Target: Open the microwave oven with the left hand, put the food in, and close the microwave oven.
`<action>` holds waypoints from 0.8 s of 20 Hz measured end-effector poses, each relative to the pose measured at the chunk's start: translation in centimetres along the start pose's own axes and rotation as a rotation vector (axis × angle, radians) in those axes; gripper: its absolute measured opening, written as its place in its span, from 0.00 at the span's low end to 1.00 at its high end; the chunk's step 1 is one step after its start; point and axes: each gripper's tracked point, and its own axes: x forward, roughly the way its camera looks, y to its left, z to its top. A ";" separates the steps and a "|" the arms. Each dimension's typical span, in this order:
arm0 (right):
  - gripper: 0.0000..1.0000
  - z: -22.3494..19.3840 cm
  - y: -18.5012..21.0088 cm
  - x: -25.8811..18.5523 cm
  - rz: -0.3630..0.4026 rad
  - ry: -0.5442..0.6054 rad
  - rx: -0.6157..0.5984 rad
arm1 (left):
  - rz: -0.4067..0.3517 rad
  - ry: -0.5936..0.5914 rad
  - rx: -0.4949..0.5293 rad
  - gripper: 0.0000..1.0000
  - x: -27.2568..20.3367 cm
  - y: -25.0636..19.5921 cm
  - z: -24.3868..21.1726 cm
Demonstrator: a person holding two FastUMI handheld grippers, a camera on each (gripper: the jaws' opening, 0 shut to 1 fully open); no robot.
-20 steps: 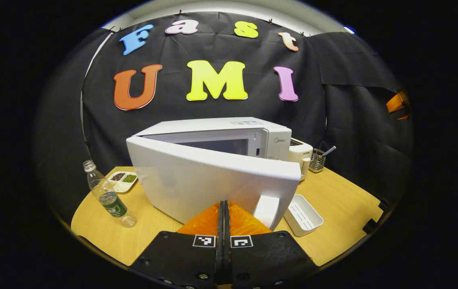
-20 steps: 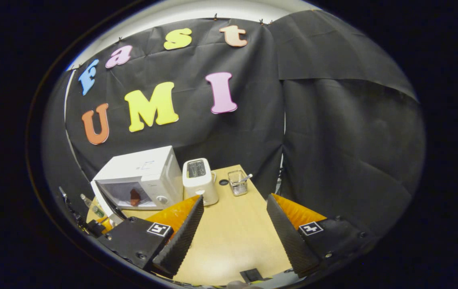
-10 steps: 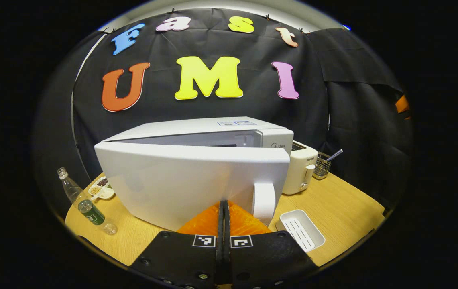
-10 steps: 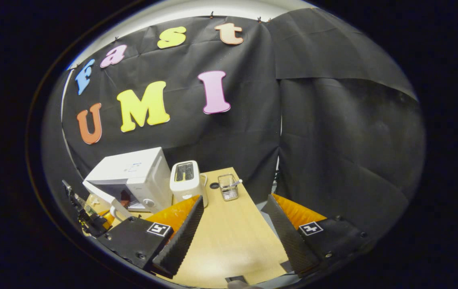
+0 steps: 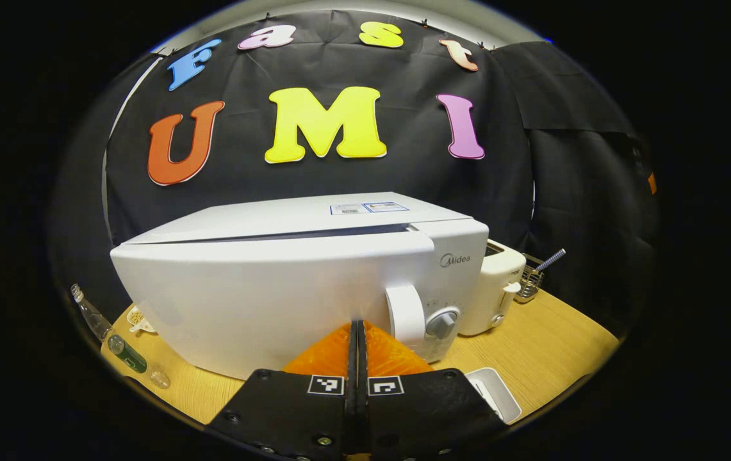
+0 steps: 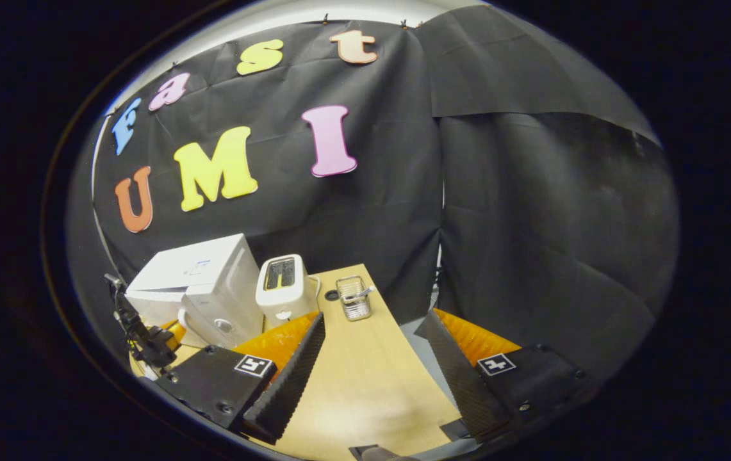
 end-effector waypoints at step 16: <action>1.00 -0.1 1.7 -2.1 0.030 -0.020 0.016 | 0.044 0.012 -0.043 0.00 -2.6 1.1 0.2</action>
